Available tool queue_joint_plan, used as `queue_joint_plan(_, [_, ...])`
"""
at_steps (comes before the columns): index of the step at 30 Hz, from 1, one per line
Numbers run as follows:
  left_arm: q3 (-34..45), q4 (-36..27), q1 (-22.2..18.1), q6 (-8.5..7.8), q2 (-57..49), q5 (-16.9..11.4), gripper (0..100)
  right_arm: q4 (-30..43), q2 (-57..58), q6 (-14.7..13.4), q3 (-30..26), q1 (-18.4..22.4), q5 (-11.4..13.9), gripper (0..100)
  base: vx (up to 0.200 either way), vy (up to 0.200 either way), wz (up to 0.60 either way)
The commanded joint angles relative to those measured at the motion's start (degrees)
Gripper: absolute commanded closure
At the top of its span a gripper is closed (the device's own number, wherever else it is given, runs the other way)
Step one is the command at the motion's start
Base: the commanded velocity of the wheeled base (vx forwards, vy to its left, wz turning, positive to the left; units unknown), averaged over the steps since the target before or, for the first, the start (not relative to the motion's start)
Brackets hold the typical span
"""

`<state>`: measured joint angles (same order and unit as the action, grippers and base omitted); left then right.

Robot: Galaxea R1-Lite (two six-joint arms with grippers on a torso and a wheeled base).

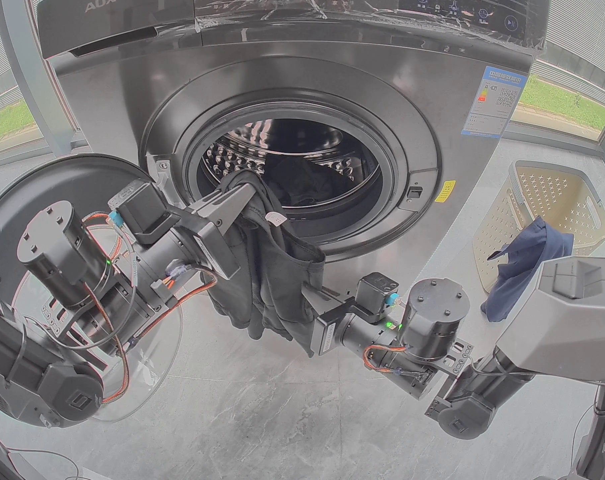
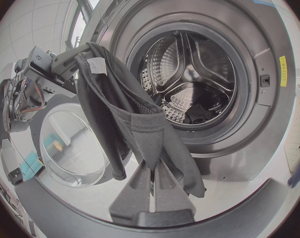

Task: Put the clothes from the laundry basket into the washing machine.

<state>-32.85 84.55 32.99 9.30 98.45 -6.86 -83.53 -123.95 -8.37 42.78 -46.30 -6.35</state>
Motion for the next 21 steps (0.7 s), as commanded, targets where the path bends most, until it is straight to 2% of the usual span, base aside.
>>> queue_joint_plan(1, [0.0, 0.2, 0.1, 0.01, -0.1, 0.0, 100, 0.3, -2.6, 0.0, 2.0, -0.1, 0.3, 100, 0.0, 0.0, 0.0])
queue_joint_plan(3, [0.0, 0.2, 0.1, 0.01, -0.1, 0.0, 100, 0.5, -2.9, 0.0, 2.8, -0.1, 1.2, 100, 0.0, 0.0, 0.0])
queue_joint_plan(7, [0.0, 0.2, 0.1, 0.01, -0.1, 0.0, 100, 0.2, -3.2, 0.0, 4.0, -0.1, 1.2, 100, 0.0, 0.0, 0.0])
queue_joint_plan(21, [0.0, 0.2, 0.0, 0.01, -0.1, -0.1, 100, -0.8, -2.3, 0.6, 1.3, -0.5, 1.3, 100, 0.0, 0.0, 0.0])
